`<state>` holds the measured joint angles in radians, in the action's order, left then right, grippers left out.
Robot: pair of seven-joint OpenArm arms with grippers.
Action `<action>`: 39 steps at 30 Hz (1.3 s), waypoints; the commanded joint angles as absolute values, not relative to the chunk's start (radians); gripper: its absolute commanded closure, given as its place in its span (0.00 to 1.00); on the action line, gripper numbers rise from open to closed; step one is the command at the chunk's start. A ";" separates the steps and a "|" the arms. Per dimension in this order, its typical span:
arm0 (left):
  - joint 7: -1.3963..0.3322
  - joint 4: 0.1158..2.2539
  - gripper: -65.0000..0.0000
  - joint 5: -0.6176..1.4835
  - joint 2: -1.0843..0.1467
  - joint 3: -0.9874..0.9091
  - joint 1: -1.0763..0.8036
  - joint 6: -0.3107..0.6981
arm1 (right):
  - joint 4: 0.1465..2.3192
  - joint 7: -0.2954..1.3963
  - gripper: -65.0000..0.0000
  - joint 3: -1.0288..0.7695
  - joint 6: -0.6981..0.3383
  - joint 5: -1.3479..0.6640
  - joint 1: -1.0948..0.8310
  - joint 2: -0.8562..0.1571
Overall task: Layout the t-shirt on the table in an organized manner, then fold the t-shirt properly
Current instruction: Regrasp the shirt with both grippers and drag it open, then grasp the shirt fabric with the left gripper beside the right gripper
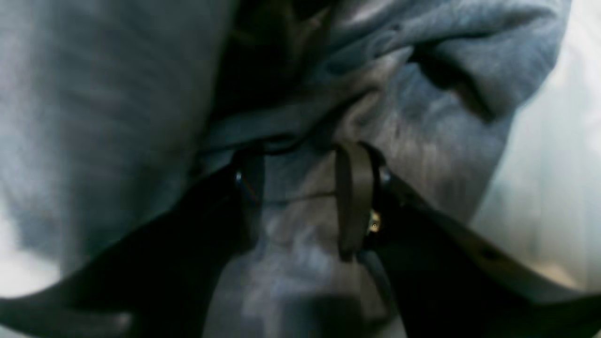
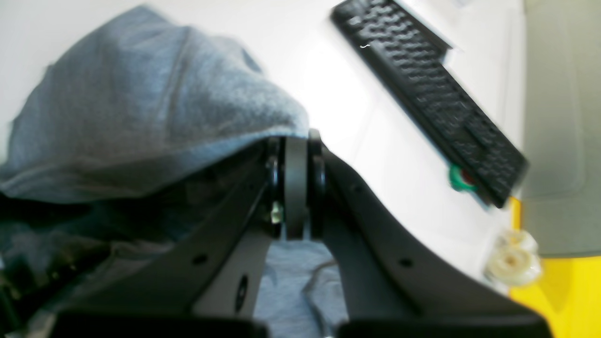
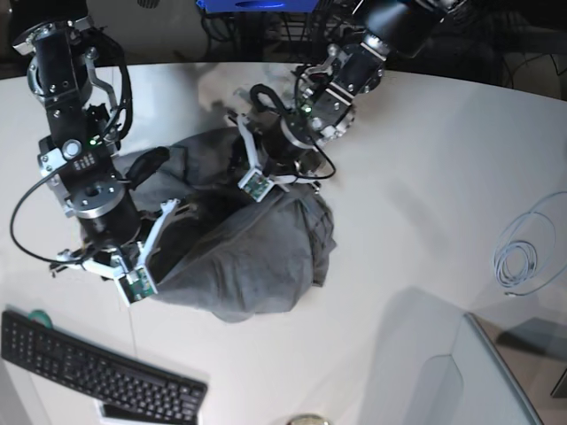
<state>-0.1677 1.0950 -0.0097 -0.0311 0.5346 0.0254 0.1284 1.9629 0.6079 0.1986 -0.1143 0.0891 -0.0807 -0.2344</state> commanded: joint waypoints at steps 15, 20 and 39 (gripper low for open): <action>-0.225 1.216 0.62 -0.004 -0.189 0.361 0.018 0.124 | 1.874 0.587 1.00 0.107 -0.108 0.097 0.122 -0.314; -0.381 1.388 0.62 -0.004 -0.252 0.193 -0.058 0.124 | 1.828 0.582 1.00 0.093 -0.108 0.099 0.128 -0.375; -0.381 1.405 0.63 -0.002 -0.065 0.346 -0.048 0.125 | 1.837 0.585 1.00 0.062 -0.108 0.097 0.159 -0.406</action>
<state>-0.4072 1.3842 -0.0040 -0.0669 0.3477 -0.0547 0.1272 1.8137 0.6125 0.0647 -0.1196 0.0902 0.1349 -0.3962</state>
